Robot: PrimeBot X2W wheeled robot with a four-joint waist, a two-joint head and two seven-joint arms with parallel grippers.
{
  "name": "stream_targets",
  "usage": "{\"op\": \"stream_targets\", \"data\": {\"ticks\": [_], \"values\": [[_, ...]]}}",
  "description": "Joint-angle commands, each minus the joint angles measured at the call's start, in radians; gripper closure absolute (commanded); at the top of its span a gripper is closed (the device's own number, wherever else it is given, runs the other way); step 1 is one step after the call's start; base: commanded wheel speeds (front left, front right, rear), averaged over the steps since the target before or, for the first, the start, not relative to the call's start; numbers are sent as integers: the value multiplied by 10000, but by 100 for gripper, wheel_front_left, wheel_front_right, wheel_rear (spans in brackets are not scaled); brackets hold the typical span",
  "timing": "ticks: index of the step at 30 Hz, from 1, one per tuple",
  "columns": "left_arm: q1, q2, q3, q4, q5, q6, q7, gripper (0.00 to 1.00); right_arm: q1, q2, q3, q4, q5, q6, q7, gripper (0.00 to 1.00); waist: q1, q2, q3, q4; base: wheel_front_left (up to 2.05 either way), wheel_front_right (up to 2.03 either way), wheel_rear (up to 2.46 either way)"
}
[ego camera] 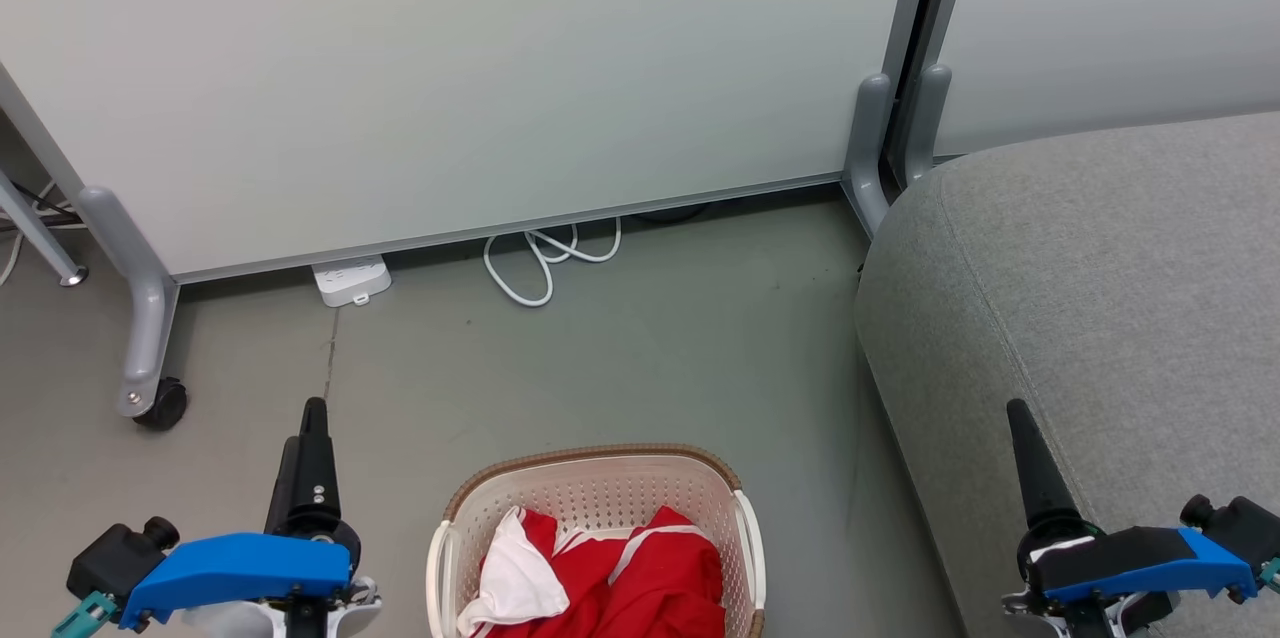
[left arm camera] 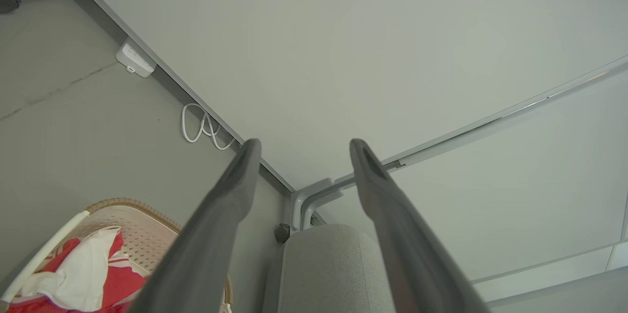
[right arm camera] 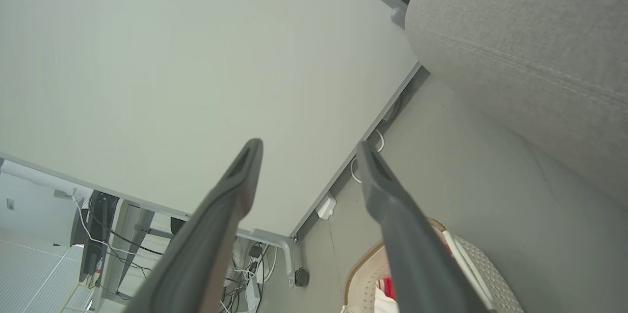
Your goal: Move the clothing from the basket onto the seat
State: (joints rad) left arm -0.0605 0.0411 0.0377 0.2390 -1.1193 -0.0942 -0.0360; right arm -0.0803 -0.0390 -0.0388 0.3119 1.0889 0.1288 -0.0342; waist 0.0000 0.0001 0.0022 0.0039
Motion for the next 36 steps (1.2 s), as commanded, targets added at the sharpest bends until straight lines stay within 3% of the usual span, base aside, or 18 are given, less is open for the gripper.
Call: {"op": "stream_targets", "data": {"ticks": [1, 18, 36], "values": [[-137, 86, -65, -168, 451, -8, -112, 0, -339, -69, 33, -60, -380, 11, -129, 0, 0, -1, -4, 3, 0, 0, 0], [-56, 97, -382, 166, 3286, 48, -676, 0, -451, -90, 129, 113, -2633, 16, -644, 0, 0, -1, -35, 22, 0, 0, 0], [-170, 102, -622, 606, 5365, 12, -1159, 0, -486, -108, 231, 65, -4670, 20, -909, 0, 0, -1, -71, 53, 0, 0, 0]]}}
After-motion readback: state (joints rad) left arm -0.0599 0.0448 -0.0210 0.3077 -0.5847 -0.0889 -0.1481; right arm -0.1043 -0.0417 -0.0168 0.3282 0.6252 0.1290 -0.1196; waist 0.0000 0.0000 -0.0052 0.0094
